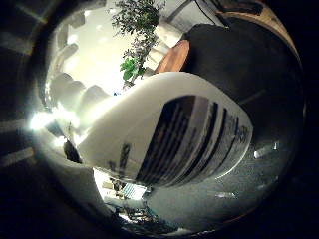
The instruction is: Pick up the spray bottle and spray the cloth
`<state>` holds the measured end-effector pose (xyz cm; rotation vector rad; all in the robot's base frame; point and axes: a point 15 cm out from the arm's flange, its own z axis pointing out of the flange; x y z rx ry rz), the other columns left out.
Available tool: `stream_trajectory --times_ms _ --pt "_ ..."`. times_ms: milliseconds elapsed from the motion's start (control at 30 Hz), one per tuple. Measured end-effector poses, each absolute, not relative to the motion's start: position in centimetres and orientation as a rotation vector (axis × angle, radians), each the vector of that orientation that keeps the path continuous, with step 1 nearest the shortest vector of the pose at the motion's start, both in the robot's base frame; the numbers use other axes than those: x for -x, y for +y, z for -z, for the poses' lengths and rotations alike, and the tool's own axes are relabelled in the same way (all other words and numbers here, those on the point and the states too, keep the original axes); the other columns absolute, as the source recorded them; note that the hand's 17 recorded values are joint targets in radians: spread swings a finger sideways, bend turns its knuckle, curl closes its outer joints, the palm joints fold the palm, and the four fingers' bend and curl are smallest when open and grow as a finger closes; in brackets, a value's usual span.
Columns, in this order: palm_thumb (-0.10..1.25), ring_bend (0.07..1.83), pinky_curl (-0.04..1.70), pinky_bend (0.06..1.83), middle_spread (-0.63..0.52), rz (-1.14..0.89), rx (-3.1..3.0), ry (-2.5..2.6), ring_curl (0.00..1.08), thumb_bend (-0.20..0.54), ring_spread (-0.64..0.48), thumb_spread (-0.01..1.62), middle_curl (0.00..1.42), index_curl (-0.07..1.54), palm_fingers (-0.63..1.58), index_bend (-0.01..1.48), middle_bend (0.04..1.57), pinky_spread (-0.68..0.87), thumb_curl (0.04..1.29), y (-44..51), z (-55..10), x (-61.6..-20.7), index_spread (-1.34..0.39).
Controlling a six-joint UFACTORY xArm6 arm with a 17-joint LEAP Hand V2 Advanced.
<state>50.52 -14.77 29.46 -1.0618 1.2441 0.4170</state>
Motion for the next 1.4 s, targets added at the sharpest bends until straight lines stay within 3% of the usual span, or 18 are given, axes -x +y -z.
stream_trajectory --times_ms 400,800,1200,1400 --pt "0.75 1.22 0.60 1.14 -0.15 -0.420 1.051 1.222 0.55 -0.018 -0.19 1.13 0.69 0.75 1.20 0.67 1.05 -0.33 0.41 -14.6 -30.0 -50.4 -0.35" --pt "0.76 1.30 0.74 1.17 -0.13 -0.461 1.049 1.140 0.59 -0.019 -0.19 1.13 0.69 0.85 1.12 0.78 1.18 -0.26 0.42 -14.2 -32.2 -49.1 -0.33" --pt "0.76 1.35 0.86 1.10 -0.17 -0.494 1.045 1.104 0.64 -0.019 -0.20 1.13 0.75 0.95 0.64 0.53 1.15 -0.36 0.42 -14.6 -33.3 -47.7 -0.38" --pt "0.75 1.32 0.86 0.86 -0.16 -0.493 1.070 1.138 0.64 -0.020 -0.18 1.15 0.76 0.92 0.25 0.45 1.06 -0.32 0.42 -15.8 -32.5 -46.4 -0.34"
